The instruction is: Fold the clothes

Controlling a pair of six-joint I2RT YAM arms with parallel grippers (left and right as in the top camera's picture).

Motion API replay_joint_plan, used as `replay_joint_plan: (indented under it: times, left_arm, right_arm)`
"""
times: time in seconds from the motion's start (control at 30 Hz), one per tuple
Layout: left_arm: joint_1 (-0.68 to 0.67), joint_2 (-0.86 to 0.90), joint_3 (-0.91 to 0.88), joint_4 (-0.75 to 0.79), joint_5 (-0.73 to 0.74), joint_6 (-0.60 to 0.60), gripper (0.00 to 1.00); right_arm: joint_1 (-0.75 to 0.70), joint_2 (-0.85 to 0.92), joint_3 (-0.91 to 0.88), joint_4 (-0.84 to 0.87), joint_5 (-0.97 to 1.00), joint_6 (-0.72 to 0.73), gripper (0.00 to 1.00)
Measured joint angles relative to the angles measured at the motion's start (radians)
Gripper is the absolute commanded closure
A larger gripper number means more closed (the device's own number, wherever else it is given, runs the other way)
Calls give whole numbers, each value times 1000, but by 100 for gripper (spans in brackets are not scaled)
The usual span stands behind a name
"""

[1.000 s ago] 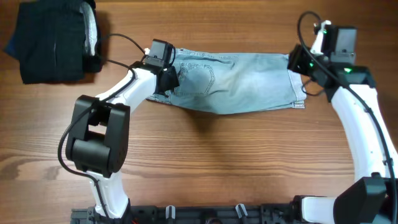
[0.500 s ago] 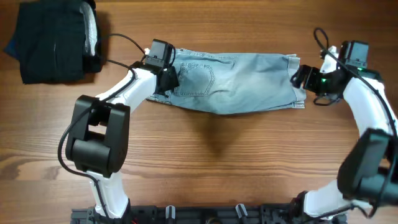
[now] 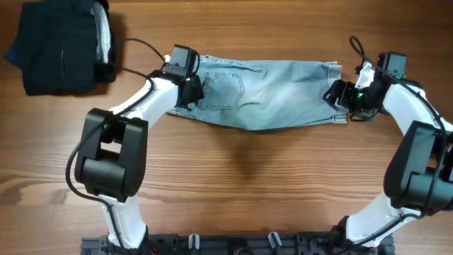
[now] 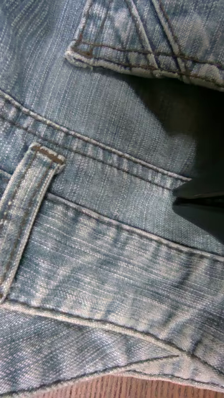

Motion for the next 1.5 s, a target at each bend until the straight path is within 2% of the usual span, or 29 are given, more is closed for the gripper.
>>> replay_joint_plan:
  times: [0.07, 0.17, 0.27, 0.37, 0.4, 0.47, 0.5, 0.53, 0.83, 0.97, 1.07, 1.17, 1.33, 1.5]
  left_arm:
    - [0, 0, 0, 0, 0, 0, 96]
    - [0, 0, 0, 0, 0, 0, 96]
    - [0, 0, 0, 0, 0, 0, 96]
    - [0, 0, 0, 0, 0, 0, 96]
    - [0, 0, 0, 0, 0, 0, 96]
    - [0, 0, 0, 0, 0, 0, 96]
    - [0, 0, 0, 0, 0, 0, 96]
    - [0, 0, 0, 0, 0, 0, 96]
    - [0, -12, -10, 4, 5, 0, 96]
    - [-8, -104, -35, -14, 43, 0, 96]
    - [-16, -241, -35, -43, 44, 0, 96]
    - [-16, -394, -35, -80, 26, 0, 96]
    - [-16, -496, -35, -157, 14, 0, 96]
    - [-16, -553, -35, -210, 13, 0, 96]
  right_arm:
    - [0, 3, -16, 0, 0, 3, 9]
    - [0, 16, -21, 8, -9, 3, 16]
    - [-2, 25, -23, 29, -47, 4, 36]
    - [-5, 40, -26, 37, -122, 3, 48]
    - [-5, 44, -28, 39, -148, 2, 54]
    - [-5, 50, -31, 47, -179, 2, 73]
    - [-5, 53, -33, 53, -201, 2, 90]
    - [-5, 56, -35, 56, -212, 6, 96]
    - [-5, 59, -39, 75, -241, 23, 96]
    - [-5, 45, -38, 65, -217, 40, 96]
    - [0, -40, -38, 33, -148, 50, 96]
    - [7, -214, -39, 17, -42, 52, 96]
    - [6, -458, -38, 6, 87, 47, 96]
    - [26, -545, -38, -28, 100, -41, 96]
